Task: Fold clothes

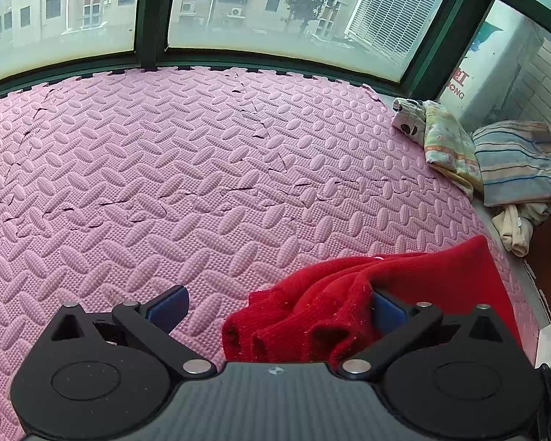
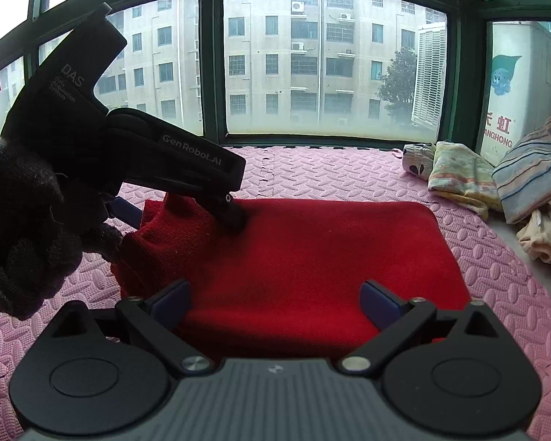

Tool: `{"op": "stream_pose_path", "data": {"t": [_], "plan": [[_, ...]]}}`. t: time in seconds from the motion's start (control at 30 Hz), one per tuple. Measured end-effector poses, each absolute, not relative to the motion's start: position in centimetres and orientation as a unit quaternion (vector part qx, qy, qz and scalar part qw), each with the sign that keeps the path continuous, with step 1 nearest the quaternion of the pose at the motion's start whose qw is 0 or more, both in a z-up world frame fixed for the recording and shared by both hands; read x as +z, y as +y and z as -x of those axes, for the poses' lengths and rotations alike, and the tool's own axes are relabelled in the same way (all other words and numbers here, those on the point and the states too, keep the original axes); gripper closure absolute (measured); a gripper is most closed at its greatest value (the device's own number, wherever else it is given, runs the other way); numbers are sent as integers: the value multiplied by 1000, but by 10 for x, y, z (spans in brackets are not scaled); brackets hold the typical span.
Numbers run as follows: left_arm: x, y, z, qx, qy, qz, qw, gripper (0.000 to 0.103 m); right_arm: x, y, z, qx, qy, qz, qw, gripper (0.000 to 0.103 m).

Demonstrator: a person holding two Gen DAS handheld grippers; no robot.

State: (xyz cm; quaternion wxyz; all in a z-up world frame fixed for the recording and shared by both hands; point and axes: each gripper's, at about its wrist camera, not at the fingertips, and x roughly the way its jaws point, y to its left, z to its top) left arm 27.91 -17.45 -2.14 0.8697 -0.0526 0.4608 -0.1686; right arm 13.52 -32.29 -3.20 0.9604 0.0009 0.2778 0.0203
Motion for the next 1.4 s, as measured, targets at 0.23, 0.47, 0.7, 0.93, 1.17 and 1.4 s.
{"op": "stream_pose_path", "data": {"t": [0.23, 0.47, 0.7, 0.93, 1.17, 1.4], "plan": [[-17, -175, -272, -165, 458, 47, 872, 0, -22, -328, -130, 21, 267, -1, 963, 0], [-11, -175, -258, -167, 455, 39, 874, 0, -16, -328, -122, 25, 262, -2, 965, 0], [-2, -172, -237, -174, 443, 34, 879, 0, -11, -329, -111, 24, 261, -2, 965, 0], [6, -165, -215, -180, 434, 35, 882, 0, -10, -329, -99, 13, 260, -3, 966, 0], [13, -153, -189, -186, 425, 39, 885, 0, -9, -324, -83, 13, 260, 3, 966, 0], [19, -140, -156, -188, 408, 43, 893, 0, -9, -319, -66, 1, 267, -6, 964, 0]]}}
